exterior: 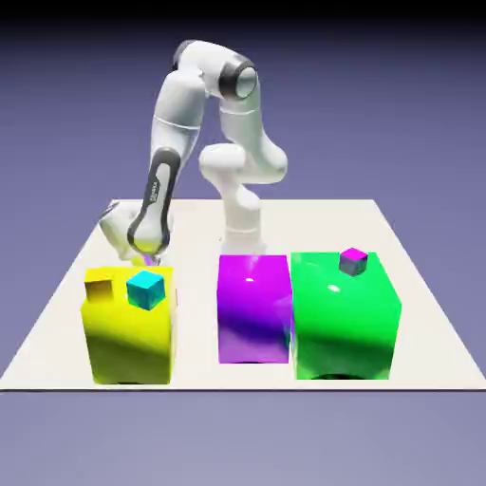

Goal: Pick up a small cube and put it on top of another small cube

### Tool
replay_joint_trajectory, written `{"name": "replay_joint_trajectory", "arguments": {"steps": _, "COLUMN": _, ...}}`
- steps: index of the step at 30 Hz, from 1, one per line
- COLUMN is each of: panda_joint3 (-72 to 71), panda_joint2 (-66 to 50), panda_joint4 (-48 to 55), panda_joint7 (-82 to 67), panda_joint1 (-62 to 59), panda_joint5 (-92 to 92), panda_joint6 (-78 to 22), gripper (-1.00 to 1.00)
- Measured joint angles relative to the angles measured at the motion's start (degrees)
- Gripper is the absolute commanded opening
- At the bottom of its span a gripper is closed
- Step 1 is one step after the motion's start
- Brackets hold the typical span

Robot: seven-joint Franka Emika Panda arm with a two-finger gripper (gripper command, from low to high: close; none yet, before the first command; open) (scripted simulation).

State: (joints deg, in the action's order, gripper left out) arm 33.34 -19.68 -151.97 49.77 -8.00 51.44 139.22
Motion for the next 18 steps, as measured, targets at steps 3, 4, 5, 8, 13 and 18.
{"name": "replay_joint_trajectory", "arguments": {"steps": 3, "panda_joint3": 4.2, "panda_joint2": 5.2, "panda_joint4": -0.6, "panda_joint7": 5.1, "panda_joint1": 1.6, "panda_joint5": -7.4, "panda_joint6": -1.8, "gripper": -1.0}}
{"name": "replay_joint_trajectory", "arguments": {"steps": 4, "panda_joint3": 5.5, "panda_joint2": 6.9, "panda_joint4": -0.7, "panda_joint7": 6.9, "panda_joint1": 2.1, "panda_joint5": -9.9, "panda_joint6": -2.4, "gripper": -1.0}}
{"name": "replay_joint_trajectory", "arguments": {"steps": 5, "panda_joint3": 6.9, "panda_joint2": 8.6, "panda_joint4": -0.9, "panda_joint7": 8.6, "panda_joint1": 2.6, "panda_joint5": -12.4, "panda_joint6": -3.0, "gripper": -1.0}}
{"name": "replay_joint_trajectory", "arguments": {"steps": 8, "panda_joint3": 11.0, "panda_joint2": 13.8, "panda_joint4": -1.3, "panda_joint7": 12.8, "panda_joint1": 4.0, "panda_joint5": -19.2, "panda_joint6": -4.6, "gripper": -1.0}}
{"name": "replay_joint_trajectory", "arguments": {"steps": 13, "panda_joint3": 11.3, "panda_joint2": 21.5, "panda_joint4": 4.9, "panda_joint7": 7.6, "panda_joint1": -1.4, "panda_joint5": -19.3, "panda_joint6": -2.8, "gripper": -1.0}}
{"name": "replay_joint_trajectory", "arguments": {"steps": 18, "panda_joint3": 3.2, "panda_joint2": 23.9, "panda_joint4": 11.9, "panda_joint7": 20.1, "panda_joint1": -7.5, "panda_joint5": -20.8, "panda_joint6": -3.4, "gripper": -1.0}}
